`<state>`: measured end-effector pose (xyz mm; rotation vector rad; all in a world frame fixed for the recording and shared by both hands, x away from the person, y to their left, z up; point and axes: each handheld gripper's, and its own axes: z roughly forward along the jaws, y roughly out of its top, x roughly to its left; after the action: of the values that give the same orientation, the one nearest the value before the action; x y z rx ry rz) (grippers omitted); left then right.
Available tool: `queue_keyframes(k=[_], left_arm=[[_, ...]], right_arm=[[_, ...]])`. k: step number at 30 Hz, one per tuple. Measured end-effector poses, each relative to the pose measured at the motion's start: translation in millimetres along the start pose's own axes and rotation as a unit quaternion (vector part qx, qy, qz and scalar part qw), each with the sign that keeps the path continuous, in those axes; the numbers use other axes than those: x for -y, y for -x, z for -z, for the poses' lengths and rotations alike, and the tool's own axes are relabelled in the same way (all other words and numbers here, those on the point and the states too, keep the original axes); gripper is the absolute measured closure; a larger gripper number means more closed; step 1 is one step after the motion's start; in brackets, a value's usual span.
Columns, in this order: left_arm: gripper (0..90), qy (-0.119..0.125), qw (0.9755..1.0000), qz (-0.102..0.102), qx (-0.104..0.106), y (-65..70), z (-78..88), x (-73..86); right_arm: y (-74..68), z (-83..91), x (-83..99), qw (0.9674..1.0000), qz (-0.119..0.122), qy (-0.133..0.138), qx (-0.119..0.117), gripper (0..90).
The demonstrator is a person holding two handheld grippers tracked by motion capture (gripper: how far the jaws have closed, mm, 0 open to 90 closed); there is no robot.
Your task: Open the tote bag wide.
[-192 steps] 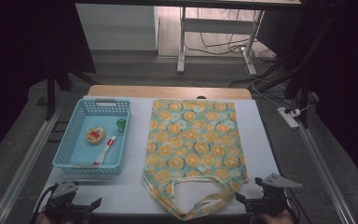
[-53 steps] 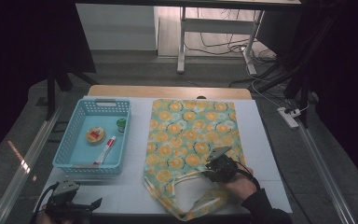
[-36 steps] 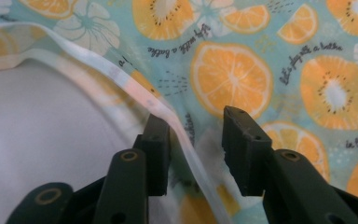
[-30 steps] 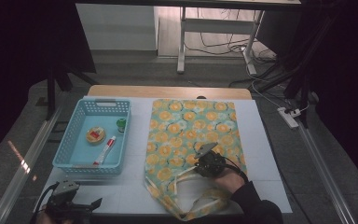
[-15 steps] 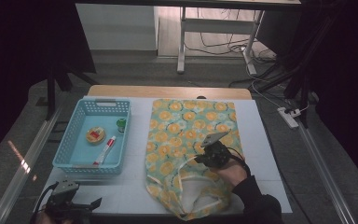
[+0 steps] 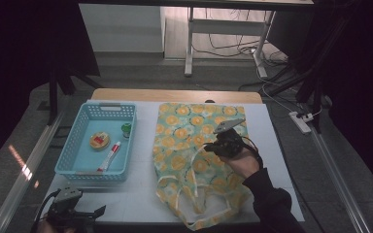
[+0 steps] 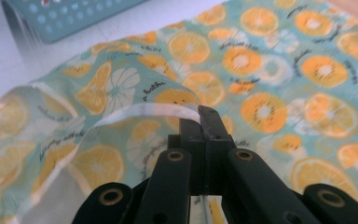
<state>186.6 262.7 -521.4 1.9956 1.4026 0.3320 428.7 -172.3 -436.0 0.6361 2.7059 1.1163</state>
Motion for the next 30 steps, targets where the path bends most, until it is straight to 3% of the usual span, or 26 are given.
queue_keyframes(k=[13, 22, 30], left_arm=[[0.0, 0.001, 1.0, 0.003, 0.004, -1.0, 0.2, 0.2], [0.0, 0.002, 1.0, 0.003, 0.006, -1.7, 0.6, 0.3], [0.0, 0.004, 0.9999, 0.006, 0.008, -2.1, 0.7, 0.4]], right_arm=[[27.4, 14.1, -31.3, 0.9994, -0.007, 0.024, 0.021, 89.4], [47.6, 12.0, -49.0, 0.9985, -0.007, 0.021, 0.049, 89.4], [63.9, 8.4, -59.5, 0.9979, -0.019, 0.034, 0.052, 89.4]])
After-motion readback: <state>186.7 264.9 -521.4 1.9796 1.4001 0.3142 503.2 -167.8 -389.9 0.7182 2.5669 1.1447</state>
